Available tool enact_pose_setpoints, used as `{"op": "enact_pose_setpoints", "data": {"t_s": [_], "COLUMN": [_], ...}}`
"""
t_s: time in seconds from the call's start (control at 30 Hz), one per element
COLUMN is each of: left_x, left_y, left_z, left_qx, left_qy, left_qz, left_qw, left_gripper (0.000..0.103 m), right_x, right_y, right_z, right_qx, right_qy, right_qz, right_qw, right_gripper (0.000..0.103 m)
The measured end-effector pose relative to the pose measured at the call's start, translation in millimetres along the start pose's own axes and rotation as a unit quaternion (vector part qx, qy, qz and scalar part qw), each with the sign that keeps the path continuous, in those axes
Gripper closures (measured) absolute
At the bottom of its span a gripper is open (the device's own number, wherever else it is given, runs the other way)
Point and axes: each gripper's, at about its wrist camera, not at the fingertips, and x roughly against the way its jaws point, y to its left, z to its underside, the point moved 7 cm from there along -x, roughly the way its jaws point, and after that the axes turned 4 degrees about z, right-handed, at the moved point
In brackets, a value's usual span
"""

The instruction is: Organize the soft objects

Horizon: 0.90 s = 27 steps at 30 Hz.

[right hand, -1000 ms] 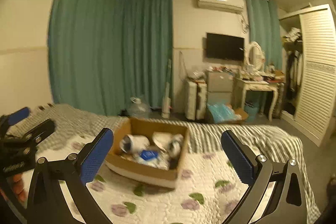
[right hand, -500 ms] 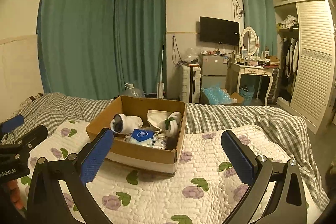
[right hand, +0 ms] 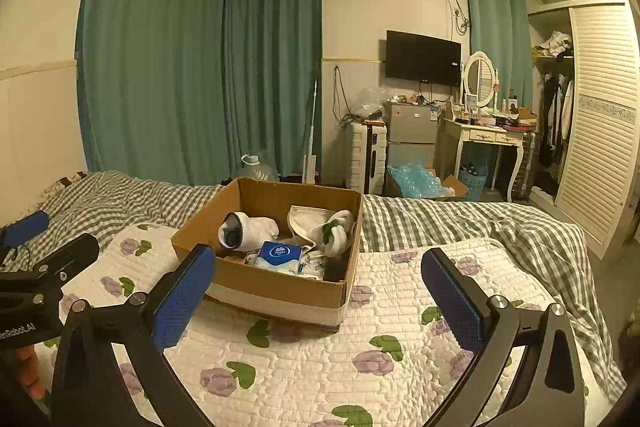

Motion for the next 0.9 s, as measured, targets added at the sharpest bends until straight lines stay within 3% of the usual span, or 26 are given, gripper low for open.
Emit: {"op": "enact_pose_setpoints", "data": {"t_s": [0.9], "left_x": [2.9], "left_y": [-3.2], "left_z": [0.0], "left_qx": [-0.003], "left_qy": [0.004], "left_qz": [-0.012], "left_qw": [0.9999], "left_gripper": [0.000], "right_x": [7.7], "right_y": [0.9], "right_z": [-4.2], "right_qx": [0.000], "right_qy": [-0.001], "right_qz": [0.003], "right_qw": [1.000], "right_gripper": [0.000]}}
